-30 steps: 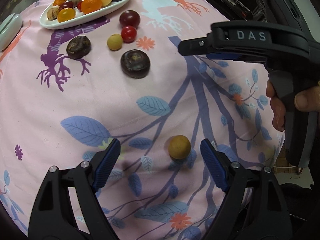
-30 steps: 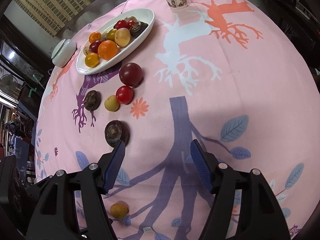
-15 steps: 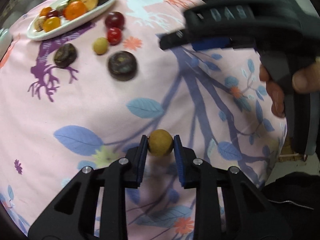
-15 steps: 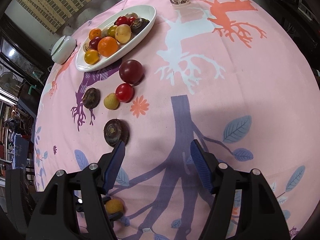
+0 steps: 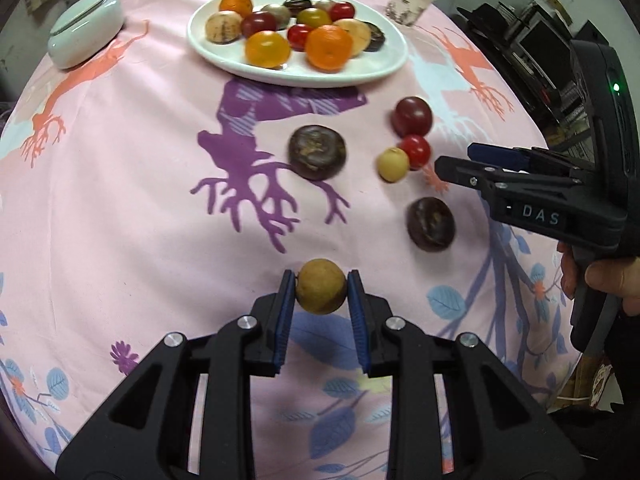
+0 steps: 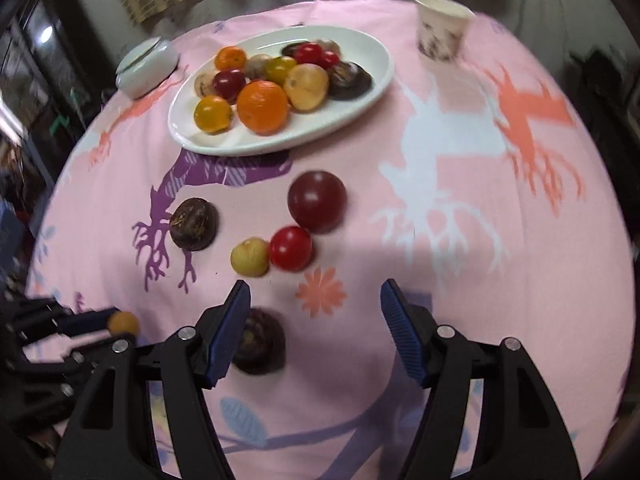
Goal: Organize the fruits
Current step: 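Grasp a dark red tomato with the right gripper while the left holds the yellow fruit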
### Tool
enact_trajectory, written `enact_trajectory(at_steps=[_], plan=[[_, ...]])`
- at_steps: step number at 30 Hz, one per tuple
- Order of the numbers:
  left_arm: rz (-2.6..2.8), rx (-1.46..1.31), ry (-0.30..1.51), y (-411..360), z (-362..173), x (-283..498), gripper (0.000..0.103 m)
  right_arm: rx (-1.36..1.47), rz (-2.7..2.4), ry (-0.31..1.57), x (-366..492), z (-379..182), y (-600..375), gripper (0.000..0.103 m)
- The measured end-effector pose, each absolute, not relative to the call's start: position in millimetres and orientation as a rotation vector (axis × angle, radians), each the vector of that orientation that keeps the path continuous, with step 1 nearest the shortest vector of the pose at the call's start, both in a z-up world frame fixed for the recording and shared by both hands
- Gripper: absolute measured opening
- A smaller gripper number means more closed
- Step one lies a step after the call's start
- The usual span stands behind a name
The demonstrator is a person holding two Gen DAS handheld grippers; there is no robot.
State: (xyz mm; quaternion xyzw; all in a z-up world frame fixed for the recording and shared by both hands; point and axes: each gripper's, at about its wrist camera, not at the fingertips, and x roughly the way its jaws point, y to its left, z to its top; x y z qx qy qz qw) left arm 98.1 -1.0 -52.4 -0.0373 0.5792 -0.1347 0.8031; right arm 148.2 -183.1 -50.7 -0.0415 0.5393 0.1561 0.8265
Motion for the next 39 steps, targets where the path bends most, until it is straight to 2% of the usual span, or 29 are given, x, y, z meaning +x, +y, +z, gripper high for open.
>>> enact_trajectory(at_steps=[1,11,16,30,33,36,39], plan=[[-0.28,-0.085,1.241,1.9,-54.2,101.4,0.027,-0.102,0.339,1.156,153.0,-53.1,-180.9,0.051],[-0.263,-0.118,1.256,18.4,-66.5,120.9,0.027,-0.085,0.416,1.174,171.2,-66.2,-168.5,0.049],[-0.256,-0.138,1.244,25.3,-62.8,126.6,0.027,0.032,0.439,1.214,178.5,-67.1,-178.7,0.048],[-0.248,-0.15,1.261,23.3,-64.9,125.9,0.027,-0.165,0.423,1.177,168.9,-75.0,-163.1,0.048],[-0.244,-0.154,1.264,23.8,-65.7,125.6,0.027,-0.173,0.422,1.177,173.6,-79.1,-152.7,0.043],[-0.24,-0.162,1.266,25.3,-66.6,125.9,0.027,-0.163,0.423,1.168,178.0,-79.6,-149.2,0.031],[-0.234,-0.165,1.263,25.5,-66.1,126.4,0.027,-0.133,0.425,1.178,179.2,-79.4,-152.6,0.031]])
